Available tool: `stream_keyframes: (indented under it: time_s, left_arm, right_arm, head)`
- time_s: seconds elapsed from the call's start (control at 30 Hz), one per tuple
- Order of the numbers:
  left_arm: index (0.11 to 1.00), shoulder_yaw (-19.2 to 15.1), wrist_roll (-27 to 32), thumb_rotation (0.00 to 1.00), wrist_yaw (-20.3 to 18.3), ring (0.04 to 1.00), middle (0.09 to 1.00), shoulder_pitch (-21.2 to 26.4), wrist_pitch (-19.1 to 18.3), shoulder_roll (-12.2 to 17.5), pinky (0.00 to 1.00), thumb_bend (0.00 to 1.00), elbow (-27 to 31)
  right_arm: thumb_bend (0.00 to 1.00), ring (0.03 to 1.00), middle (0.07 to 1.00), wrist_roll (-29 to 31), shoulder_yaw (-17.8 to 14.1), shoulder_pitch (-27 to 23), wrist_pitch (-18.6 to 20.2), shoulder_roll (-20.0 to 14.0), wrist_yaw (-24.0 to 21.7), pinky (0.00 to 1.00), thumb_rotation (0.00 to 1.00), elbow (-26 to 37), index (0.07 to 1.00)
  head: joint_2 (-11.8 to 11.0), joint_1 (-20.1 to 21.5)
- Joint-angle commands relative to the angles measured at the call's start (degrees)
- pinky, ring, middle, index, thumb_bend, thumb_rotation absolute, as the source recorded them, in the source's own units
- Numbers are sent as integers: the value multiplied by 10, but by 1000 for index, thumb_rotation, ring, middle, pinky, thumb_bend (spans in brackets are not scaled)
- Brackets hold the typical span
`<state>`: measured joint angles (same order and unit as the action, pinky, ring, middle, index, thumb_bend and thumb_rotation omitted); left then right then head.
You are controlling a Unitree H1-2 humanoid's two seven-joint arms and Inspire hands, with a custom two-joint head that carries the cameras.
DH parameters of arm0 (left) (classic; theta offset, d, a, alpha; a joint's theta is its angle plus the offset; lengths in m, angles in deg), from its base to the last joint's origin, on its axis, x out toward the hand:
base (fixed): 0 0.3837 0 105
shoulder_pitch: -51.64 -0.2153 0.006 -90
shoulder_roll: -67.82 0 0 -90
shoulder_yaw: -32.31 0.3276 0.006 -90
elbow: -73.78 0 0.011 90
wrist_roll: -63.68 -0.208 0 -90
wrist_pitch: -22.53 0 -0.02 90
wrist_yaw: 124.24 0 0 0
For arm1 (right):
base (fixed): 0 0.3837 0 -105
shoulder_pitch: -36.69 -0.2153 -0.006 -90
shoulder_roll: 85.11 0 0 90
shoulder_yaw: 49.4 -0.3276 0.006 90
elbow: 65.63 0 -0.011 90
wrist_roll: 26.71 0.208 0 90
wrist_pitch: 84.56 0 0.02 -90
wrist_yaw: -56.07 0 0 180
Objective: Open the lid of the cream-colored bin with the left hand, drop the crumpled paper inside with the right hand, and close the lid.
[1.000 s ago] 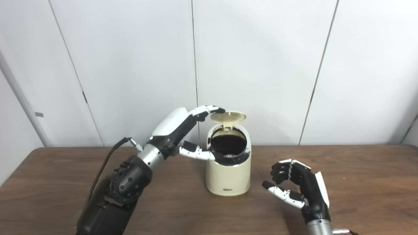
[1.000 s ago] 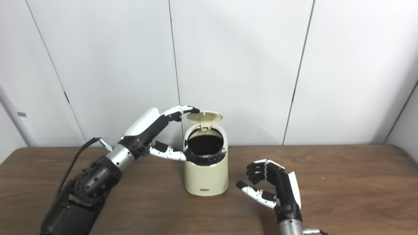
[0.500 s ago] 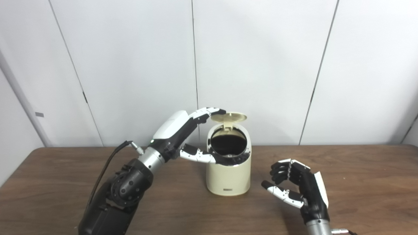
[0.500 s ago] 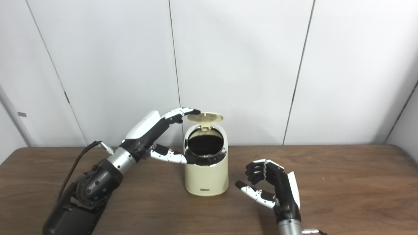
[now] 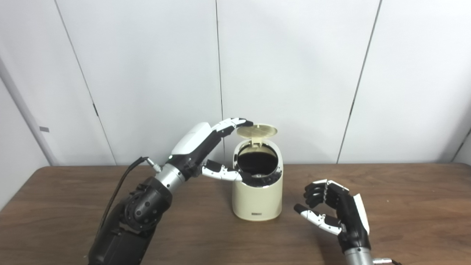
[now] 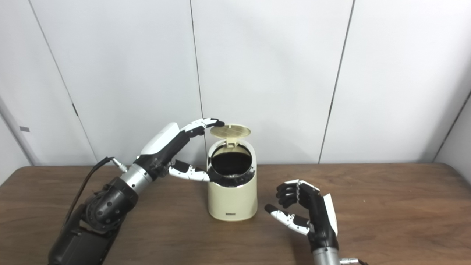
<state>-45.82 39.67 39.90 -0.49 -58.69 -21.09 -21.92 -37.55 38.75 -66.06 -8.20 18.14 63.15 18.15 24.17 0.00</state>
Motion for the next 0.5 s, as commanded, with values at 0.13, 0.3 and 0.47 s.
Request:
stream_keyframes:
  time_s: [0.13, 0.3, 0.47]
  left_arm:
    - [921, -13, 4, 352, 20, 951, 938, 37, 9, -1, 821, 867, 5]
    - [915, -16, 3, 334, 22, 945, 931, 40, 10, -3, 819, 867, 4]
    - [912, -19, 5, 340, 19, 949, 930, 41, 9, -2, 834, 869, 5]
  right_arm:
    - [518, 434, 479, -9, 3, -20, 0, 7, 11, 376, 0, 22, 507]
    - [519, 441, 481, -9, 3, -22, -2, 6, 13, 393, 0, 18, 502]
    - [519, 439, 482, -12, 4, -21, 1, 6, 12, 387, 0, 20, 502]
  head:
    - [1, 1]
    - [1, 1]
    - [1, 1]
